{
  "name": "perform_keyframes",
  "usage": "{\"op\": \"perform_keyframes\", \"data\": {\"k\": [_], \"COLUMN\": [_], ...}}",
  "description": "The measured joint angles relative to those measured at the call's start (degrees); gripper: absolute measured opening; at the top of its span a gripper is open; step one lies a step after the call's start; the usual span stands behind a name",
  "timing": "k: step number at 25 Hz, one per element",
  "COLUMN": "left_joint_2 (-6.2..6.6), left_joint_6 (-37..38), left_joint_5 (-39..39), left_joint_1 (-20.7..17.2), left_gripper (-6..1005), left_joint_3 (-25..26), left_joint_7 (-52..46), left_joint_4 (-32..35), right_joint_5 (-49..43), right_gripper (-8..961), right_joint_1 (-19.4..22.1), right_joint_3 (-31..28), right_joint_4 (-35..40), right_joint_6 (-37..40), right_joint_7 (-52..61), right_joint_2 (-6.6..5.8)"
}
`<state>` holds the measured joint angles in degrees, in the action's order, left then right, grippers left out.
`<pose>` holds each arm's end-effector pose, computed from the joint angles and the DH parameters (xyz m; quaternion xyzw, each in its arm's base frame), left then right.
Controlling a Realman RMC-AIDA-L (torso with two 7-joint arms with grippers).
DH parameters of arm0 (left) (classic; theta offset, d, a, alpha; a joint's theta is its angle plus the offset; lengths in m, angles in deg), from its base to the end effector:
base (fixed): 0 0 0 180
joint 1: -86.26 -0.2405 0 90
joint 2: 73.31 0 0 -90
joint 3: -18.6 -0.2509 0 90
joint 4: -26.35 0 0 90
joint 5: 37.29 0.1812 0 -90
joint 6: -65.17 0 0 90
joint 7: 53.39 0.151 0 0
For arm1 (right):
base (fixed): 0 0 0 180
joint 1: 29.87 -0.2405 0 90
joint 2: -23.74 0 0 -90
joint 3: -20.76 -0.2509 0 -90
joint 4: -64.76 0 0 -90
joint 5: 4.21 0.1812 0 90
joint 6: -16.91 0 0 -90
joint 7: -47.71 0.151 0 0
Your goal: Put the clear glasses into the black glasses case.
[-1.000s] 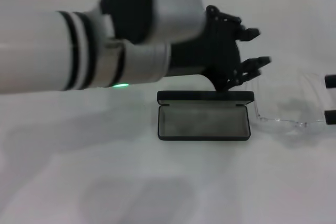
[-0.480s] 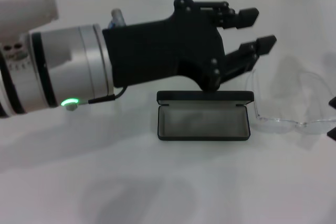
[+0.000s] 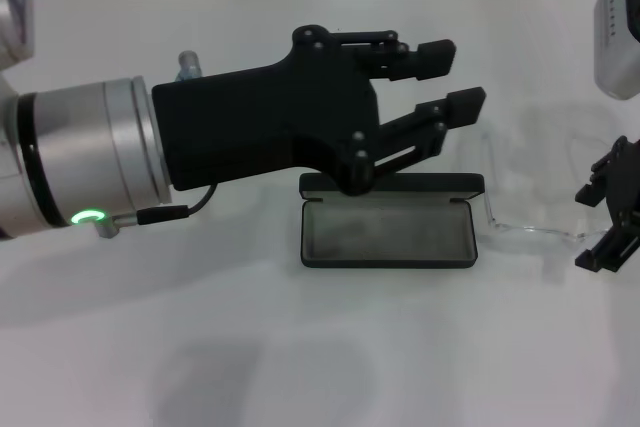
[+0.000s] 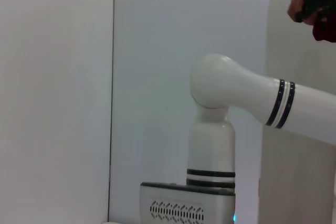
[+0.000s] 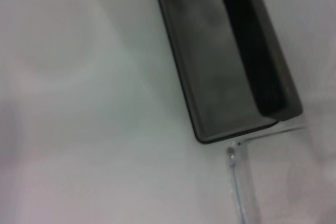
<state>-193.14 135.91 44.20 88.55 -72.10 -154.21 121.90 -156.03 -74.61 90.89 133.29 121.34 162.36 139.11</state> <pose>-0.0994 0.2303 0.0125 -0.9265 -0.0760 -0.3480 0.1218 0.1872 0.3330 0.0269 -0.9565 0.1169 -0.2647 0.0368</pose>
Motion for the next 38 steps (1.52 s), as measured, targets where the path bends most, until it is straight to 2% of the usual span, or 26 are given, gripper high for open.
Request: {"op": "perform_keyframes", "data": {"k": [15,20,23,28,34,38], "left_joint_2": [-0.04,-0.01,-0.05,-0.06,-0.06,-0.06], "left_joint_6": [0.8,1.2,1.8,3.2,4.9,5.3], "left_joint_5": [-4.3,-5.7,-6.2,-7.5,-8.4,-9.8], "left_joint_1": [1.1,1.7,2.0,2.5,2.8,2.5], "left_gripper": [380,380,381,378,372,367], "left_joint_3": [1.4,2.4,2.9,3.6,4.4,4.7], "left_joint_7": [6.3,6.7,6.9,7.4,7.6,8.1], "left_joint_4": [-5.6,-7.2,-8.2,-10.2,-11.7,-12.7], "right_joint_5": [-0.8,-0.8,-0.7,-0.4,-0.2,-0.2], "right_gripper": [781,565,382,309,165,152], "right_joint_1": [-0.8,-1.6,-2.2,-2.3,-2.3,-1.7], "right_joint_3": [5.5,5.7,5.6,5.6,5.6,5.5], "right_joint_4": [-5.1,-7.5,-8.9,-9.2,-8.8,-6.9], "right_joint_6": [-5.6,-6.7,-7.2,-7.9,-8.3,-7.4], "right_joint_7": [0.6,0.7,0.7,0.5,0.3,0.1], "right_joint_2": [0.12,0.19,0.23,0.39,0.35,0.33]}}
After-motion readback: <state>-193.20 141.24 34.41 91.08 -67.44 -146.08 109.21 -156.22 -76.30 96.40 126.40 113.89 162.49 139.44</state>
